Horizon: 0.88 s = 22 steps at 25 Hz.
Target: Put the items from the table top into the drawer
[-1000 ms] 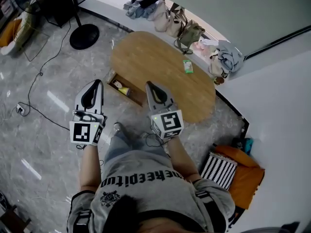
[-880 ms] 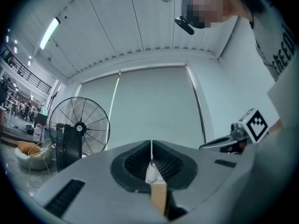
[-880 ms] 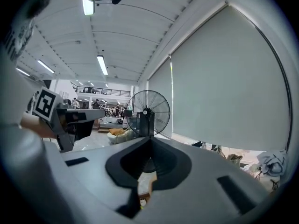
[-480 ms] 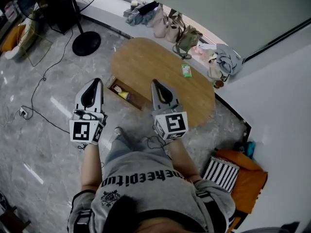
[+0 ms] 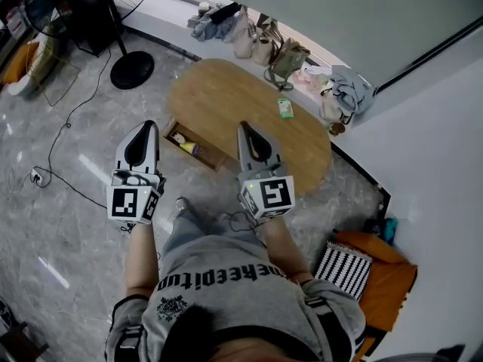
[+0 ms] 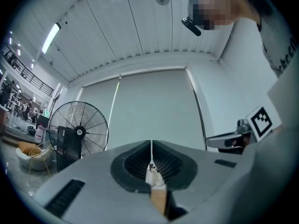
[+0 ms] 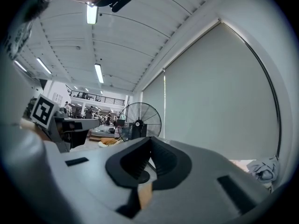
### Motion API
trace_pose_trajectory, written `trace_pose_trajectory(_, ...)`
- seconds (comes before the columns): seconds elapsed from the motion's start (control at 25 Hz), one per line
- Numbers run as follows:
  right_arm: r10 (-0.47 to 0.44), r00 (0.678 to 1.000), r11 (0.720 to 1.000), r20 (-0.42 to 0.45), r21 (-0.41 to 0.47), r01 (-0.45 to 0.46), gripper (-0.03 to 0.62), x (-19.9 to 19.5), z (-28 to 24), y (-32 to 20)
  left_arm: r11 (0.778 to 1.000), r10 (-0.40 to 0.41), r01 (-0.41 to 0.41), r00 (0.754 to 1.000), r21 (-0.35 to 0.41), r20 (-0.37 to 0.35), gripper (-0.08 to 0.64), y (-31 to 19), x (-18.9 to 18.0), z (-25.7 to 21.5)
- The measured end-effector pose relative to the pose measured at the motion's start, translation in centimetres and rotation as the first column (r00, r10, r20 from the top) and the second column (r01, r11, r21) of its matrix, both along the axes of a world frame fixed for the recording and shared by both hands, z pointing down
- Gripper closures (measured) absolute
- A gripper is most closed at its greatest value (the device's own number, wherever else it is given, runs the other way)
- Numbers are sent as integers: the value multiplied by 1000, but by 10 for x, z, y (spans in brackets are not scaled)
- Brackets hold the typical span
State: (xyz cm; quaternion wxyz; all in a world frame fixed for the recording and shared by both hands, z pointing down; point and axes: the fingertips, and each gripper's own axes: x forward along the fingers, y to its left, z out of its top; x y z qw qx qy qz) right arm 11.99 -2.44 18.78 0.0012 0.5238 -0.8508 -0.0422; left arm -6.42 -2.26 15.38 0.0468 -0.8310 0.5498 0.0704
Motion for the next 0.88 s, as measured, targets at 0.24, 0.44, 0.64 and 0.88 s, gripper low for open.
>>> trace_pose_trajectory(0.24,10,1000,1000,8,3,-10,589,10,-3,4,1000,11,-11,1000,7,6,546,4,13,-2)
trace_pose_trajectory(0.44,16,1000,1000,10,6,-16,589,13,-3,6,1000,12,-13,1000,13,10,548,6,18,-2)
trace_pose_trajectory(0.64,13,1000,1000,10,10,-13,589,12,-6,0,1000,14,-14,1000,16,11,548,0,19,-6)
trace_pose_trajectory(0.88,14,1000,1000,15,19,-15,589,4,-10,-1,1000,23,-23,1000,16,12,548,-2,13,-7)
